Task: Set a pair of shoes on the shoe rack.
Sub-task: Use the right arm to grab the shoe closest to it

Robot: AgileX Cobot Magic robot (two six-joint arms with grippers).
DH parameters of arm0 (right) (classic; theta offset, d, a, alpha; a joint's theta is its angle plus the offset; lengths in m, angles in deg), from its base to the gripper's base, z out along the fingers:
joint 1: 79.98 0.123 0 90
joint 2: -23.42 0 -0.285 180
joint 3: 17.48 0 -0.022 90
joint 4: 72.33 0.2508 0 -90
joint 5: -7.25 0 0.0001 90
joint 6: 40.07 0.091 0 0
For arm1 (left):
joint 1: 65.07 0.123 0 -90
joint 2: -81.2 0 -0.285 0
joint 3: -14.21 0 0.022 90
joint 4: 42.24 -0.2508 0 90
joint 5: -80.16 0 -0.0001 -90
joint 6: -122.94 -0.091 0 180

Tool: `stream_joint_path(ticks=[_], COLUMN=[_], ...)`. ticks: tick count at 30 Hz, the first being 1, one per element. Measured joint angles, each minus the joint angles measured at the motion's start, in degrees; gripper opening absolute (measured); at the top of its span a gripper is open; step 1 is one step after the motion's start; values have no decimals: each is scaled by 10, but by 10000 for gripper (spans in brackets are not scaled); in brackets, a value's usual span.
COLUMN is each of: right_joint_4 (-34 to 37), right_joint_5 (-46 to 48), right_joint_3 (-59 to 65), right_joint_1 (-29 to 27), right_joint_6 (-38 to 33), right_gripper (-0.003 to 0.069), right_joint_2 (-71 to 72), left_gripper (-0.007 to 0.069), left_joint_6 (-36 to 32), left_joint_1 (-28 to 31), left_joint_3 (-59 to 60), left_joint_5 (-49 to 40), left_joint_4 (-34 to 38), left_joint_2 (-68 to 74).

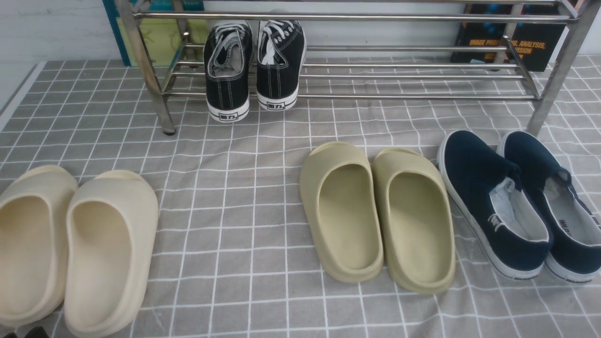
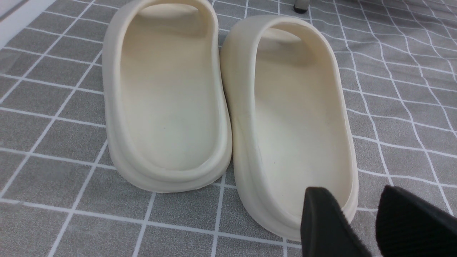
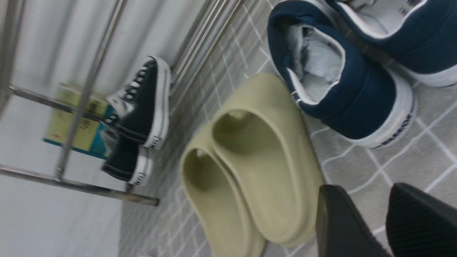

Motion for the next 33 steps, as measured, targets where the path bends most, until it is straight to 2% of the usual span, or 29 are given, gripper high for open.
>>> stream_joint_path(ticks=[7, 9, 12, 14, 15, 16, 18, 19, 21, 23, 25, 26, 27, 30, 33], right_joint_4=[12, 12, 5, -2, -23, -27, -86, -118, -151, -243, -279, -323, -342, -364, -371], right_joint_5=[-45, -58, -40, -30, -9, -7, 39, 65, 95, 198, 246, 317, 344, 392, 422], right_joint_3=[0, 0, -30, -49, -93, -98, -174, -206, -240, -341, -373, -431, -451, -492, -541], right_joint_1=[0, 0, 0, 0, 0, 0, 0, 0, 0, 0, 0, 0, 1, 14, 54], right_joint_6=[2, -30, -141, -176, -231, -236, -280, -287, -291, -298, -300, -301, -301, -301, -301], right_gripper=[239, 239, 227, 208, 157, 141, 27, 4, -2, -3, -3, -3, -3, -3, -1], right_joint_2=[0, 0, 0, -1, -11, -17, -75, -106, -140, -244, -290, -358, -387, -453, -546], left_gripper=[238, 238, 238, 238, 238, 238, 238, 238, 238, 238, 238, 238, 238, 238, 238], left_joint_6=[0, 0, 0, 0, 0, 0, 0, 0, 0, 0, 0, 0, 0, 0, 0], left_joint_1=[0, 0, 0, 0, 0, 0, 0, 0, 0, 0, 0, 0, 0, 0, 0], left_joint_3=[0, 0, 0, 0, 0, 0, 0, 0, 0, 0, 0, 0, 0, 0, 0], left_joint_5=[0, 0, 0, 0, 0, 0, 0, 0, 0, 0, 0, 0, 0, 0, 0], left_joint_4=[0, 0, 0, 0, 0, 0, 0, 0, 0, 0, 0, 0, 0, 0, 0], left_joint_2=[0, 0, 0, 0, 0, 0, 0, 0, 0, 0, 0, 0, 0, 0, 0])
